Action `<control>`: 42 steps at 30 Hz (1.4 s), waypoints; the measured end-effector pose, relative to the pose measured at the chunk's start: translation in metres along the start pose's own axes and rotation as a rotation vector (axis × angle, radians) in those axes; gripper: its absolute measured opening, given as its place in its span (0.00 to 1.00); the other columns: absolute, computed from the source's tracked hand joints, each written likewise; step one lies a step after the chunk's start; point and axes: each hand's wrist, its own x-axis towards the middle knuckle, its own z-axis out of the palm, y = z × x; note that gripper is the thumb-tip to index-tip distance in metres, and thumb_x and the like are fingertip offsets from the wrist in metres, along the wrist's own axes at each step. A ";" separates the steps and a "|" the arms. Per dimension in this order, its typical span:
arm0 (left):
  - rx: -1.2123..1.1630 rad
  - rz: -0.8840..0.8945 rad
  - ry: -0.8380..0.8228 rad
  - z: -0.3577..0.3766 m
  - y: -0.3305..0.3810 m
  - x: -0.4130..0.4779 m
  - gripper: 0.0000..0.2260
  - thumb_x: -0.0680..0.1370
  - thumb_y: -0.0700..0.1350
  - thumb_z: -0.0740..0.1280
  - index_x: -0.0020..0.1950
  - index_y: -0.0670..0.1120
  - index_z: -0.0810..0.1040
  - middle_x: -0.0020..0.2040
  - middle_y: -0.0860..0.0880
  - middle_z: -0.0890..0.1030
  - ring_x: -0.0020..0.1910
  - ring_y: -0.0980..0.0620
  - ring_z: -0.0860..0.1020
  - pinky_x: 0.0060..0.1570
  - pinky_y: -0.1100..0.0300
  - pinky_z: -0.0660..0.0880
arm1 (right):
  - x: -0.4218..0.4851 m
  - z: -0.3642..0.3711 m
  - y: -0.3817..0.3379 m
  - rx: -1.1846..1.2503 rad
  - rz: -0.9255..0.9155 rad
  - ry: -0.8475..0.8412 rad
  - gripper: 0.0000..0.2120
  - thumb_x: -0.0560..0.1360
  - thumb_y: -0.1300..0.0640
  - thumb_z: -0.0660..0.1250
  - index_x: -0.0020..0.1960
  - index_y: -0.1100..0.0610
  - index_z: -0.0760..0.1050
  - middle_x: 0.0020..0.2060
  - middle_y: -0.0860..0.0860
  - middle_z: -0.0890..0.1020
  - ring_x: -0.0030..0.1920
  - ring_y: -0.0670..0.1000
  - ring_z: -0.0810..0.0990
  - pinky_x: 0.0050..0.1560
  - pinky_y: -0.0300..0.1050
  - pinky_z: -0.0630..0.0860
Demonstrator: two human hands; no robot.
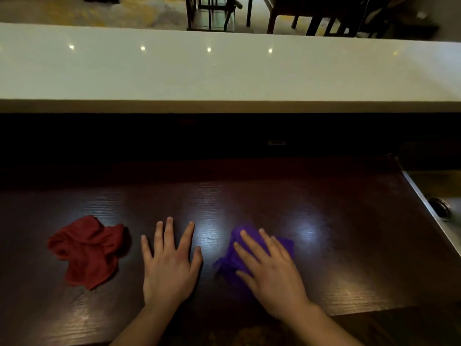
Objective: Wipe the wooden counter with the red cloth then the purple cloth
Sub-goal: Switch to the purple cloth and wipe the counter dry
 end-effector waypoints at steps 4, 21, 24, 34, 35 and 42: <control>0.004 -0.001 0.006 0.000 0.001 -0.001 0.27 0.78 0.61 0.53 0.76 0.56 0.63 0.77 0.39 0.64 0.78 0.40 0.57 0.73 0.34 0.53 | 0.072 -0.018 0.053 -0.009 0.265 0.044 0.26 0.78 0.39 0.55 0.72 0.48 0.67 0.75 0.48 0.65 0.74 0.60 0.62 0.72 0.57 0.61; 0.016 0.000 0.003 0.000 0.001 -0.001 0.27 0.77 0.61 0.54 0.76 0.56 0.65 0.76 0.39 0.65 0.77 0.40 0.58 0.73 0.34 0.54 | 0.169 -0.023 0.024 0.050 0.279 0.015 0.26 0.79 0.41 0.55 0.75 0.50 0.62 0.77 0.49 0.60 0.75 0.59 0.56 0.74 0.56 0.53; 0.014 -0.004 0.004 -0.001 0.002 0.001 0.27 0.76 0.60 0.55 0.75 0.56 0.65 0.76 0.39 0.66 0.77 0.40 0.59 0.73 0.34 0.54 | 0.199 -0.027 0.015 0.127 0.444 0.053 0.26 0.78 0.42 0.57 0.74 0.49 0.64 0.76 0.49 0.61 0.75 0.61 0.56 0.72 0.58 0.56; 0.024 0.003 -0.013 -0.004 0.002 0.001 0.28 0.76 0.61 0.53 0.75 0.55 0.67 0.75 0.38 0.67 0.76 0.38 0.60 0.72 0.32 0.56 | 0.120 -0.014 0.053 -0.006 0.141 0.028 0.24 0.78 0.43 0.58 0.73 0.45 0.64 0.75 0.45 0.63 0.73 0.57 0.64 0.72 0.56 0.58; 0.026 0.002 -0.012 -0.004 0.002 0.001 0.28 0.76 0.61 0.53 0.75 0.55 0.67 0.75 0.38 0.67 0.77 0.39 0.60 0.72 0.32 0.56 | 0.113 -0.018 0.086 -0.035 0.256 0.016 0.24 0.79 0.43 0.57 0.74 0.45 0.62 0.76 0.44 0.62 0.73 0.57 0.63 0.72 0.57 0.56; 0.016 -0.023 -0.029 -0.006 0.006 0.000 0.29 0.76 0.61 0.50 0.77 0.55 0.64 0.77 0.39 0.63 0.78 0.40 0.56 0.74 0.34 0.51 | 0.057 -0.028 0.137 0.009 0.583 0.021 0.24 0.79 0.43 0.59 0.74 0.47 0.65 0.76 0.45 0.62 0.73 0.61 0.62 0.74 0.58 0.54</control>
